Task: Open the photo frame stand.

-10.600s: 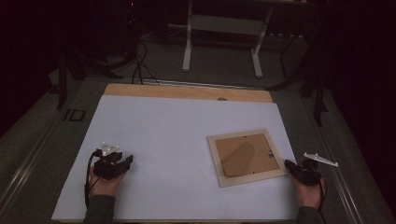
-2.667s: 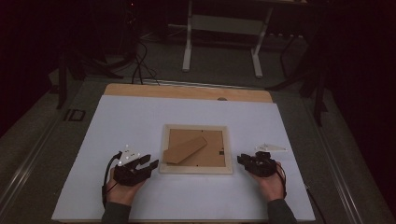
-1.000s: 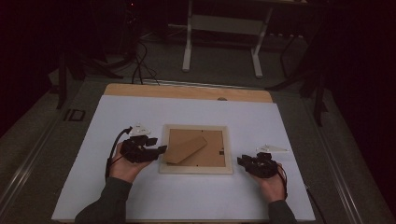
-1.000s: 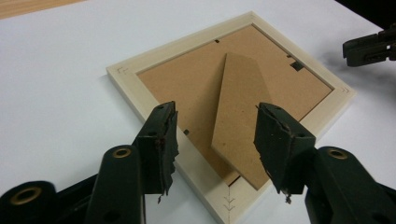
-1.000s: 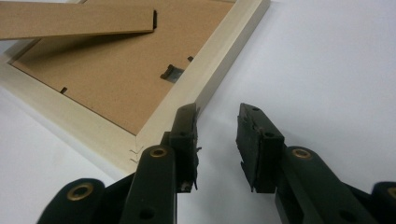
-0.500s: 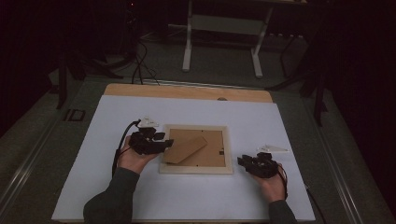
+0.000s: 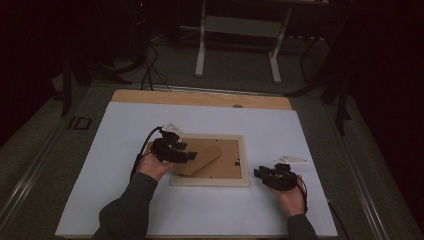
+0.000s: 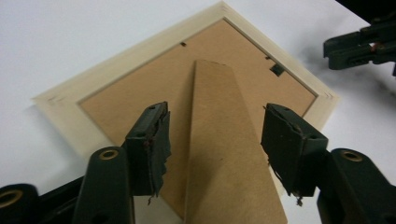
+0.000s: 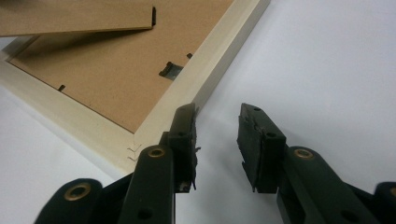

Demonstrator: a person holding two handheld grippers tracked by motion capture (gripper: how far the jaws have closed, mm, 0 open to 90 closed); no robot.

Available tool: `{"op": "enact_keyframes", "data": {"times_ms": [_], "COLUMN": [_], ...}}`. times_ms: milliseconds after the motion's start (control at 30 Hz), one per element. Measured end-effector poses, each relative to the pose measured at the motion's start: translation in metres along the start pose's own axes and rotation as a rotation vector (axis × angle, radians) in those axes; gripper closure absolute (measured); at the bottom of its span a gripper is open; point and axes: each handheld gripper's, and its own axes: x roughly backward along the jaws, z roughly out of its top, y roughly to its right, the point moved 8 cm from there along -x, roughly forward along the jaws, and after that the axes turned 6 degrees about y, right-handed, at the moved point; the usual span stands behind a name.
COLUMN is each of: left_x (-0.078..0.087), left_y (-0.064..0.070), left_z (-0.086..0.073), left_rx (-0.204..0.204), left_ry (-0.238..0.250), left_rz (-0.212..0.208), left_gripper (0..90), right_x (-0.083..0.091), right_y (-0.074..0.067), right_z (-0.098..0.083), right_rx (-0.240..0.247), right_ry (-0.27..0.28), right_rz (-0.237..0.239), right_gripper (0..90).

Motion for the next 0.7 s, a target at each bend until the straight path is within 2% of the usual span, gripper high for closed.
{"op": "enact_keyframes", "data": {"times_ms": [233, 400, 567, 700], "left_x": [-0.015, -0.025, -0.032, -0.036], "left_y": [-0.002, -0.002, 0.000, -0.001], "left_z": [-0.004, -0.007, -0.009, -0.010], "left_rx": [0.020, 0.020, 0.025, 0.031], "left_ry": [-0.045, -0.082, -0.097, -0.110], "left_rz": [-0.031, -0.050, -0.076, -0.078], "left_gripper": [36.2, 33.5, 32.9, 33.0], "right_x": [0.000, -0.001, -0.001, -0.002], "right_y": [0.000, 0.000, 0.000, -0.001], "right_z": [0.000, -0.001, -0.001, -0.001], "right_rx": [-0.002, -0.004, -0.005, -0.004], "right_ry": [-0.002, -0.003, -0.006, -0.007], "right_rz": [0.002, 0.001, 0.002, 0.004], "right_gripper": [66.4, 66.3, 66.3, 66.0]}}
